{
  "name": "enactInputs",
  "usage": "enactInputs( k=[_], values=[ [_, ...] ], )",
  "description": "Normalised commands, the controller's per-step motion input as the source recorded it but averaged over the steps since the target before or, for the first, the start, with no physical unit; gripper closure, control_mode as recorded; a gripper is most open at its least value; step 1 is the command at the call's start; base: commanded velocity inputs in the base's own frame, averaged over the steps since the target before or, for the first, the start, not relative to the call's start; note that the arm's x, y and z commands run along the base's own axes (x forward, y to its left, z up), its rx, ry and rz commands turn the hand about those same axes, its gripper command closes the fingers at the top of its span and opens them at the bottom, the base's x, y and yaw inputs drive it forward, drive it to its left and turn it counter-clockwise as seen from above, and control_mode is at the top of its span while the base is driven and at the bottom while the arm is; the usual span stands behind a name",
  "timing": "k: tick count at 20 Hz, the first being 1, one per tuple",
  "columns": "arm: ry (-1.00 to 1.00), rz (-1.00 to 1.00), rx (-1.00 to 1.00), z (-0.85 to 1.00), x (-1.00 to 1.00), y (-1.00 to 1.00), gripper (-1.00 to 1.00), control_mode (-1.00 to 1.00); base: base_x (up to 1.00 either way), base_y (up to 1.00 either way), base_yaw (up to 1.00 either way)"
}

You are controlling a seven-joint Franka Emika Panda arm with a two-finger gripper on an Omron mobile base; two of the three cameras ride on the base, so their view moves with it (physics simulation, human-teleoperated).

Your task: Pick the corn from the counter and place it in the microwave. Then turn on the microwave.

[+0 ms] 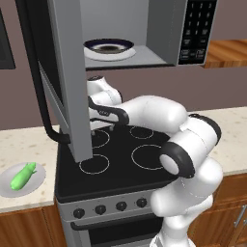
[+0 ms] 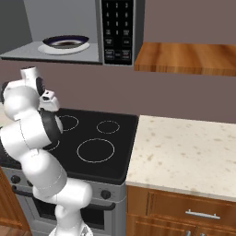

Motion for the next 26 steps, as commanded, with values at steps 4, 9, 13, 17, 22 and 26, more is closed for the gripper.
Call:
enactInputs(
  k=[4, 9, 13, 17, 22, 26],
  values=[
    [0.00, 0.00, 0.00, -0.24, 0.00, 0.15, -1.00, -1.00, 0.00, 0.00, 0.00],
    [-0.02, 0.00, 0.00, -0.17, 0.00, 0.13, -1.00, -1.00, 0.00, 0.00, 0.00],
    [-0.04, 0.00, 0.00, -0.15, 0.00, 0.10, -1.00, -1.00, 0.00, 0.00, 0.00],
    [0.00, 0.00, 0.00, -0.12, 0.00, 0.11, -1.00, -1.00, 0.00, 0.00, 0.00],
    [0.00, 0.00, 0.00, -0.04, 0.00, 0.14, -1.00, -1.00, 0.00, 0.00, 0.00],
    [0.00, 0.00, 0.00, 0.00, 0.00, 0.15, -1.00, -1.00, 0.00, 0.00, 0.00]
  ],
)
